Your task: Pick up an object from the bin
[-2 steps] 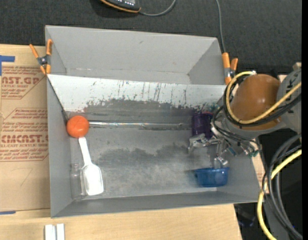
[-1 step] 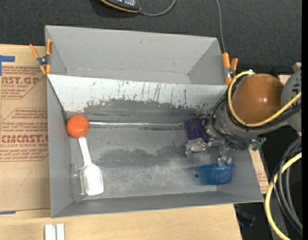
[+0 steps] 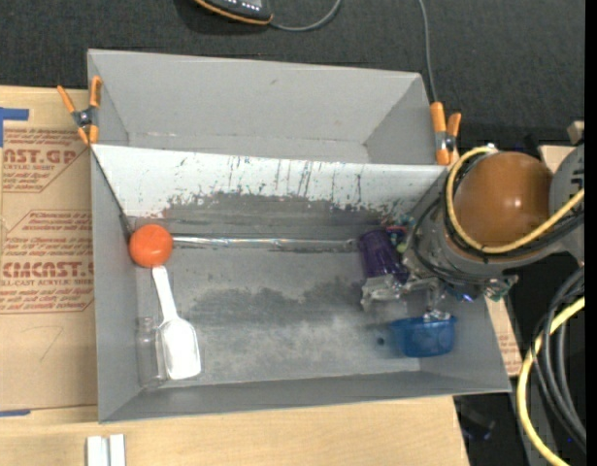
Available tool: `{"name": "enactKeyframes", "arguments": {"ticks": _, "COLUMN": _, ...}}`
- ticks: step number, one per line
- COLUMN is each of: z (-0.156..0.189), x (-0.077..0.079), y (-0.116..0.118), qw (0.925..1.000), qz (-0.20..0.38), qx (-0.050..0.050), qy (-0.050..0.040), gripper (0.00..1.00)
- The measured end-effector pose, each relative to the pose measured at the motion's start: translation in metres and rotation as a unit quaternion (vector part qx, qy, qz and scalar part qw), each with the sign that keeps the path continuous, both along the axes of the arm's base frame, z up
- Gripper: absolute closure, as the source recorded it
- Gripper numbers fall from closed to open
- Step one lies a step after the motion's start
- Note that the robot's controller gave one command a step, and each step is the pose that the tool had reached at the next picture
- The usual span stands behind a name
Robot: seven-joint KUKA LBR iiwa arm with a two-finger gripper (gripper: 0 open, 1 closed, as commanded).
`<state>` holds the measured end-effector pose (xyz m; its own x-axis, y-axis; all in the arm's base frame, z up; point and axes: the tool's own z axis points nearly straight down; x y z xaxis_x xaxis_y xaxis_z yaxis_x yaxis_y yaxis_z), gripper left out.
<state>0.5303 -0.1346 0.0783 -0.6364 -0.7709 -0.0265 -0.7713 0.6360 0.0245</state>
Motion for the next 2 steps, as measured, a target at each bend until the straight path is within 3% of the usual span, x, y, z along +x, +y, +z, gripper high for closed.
{"name": "enactKeyframes", "arguments": {"ticks": 1, "z": 0.0, "x": -0.022, "y": -0.001, "qw": 0.9999, "qz": -0.017, "qx": 0.0, "qy": 0.0028, "gripper": 0.0}}
{"name": "enactKeyframes", "arguments": {"ticks": 2, "z": 0.012, "x": -0.002, "y": 0.008, "qw": 0.9929, "qz": 0.119, "qx": 0.003, "qy": -0.0059, "gripper": 1.0}}
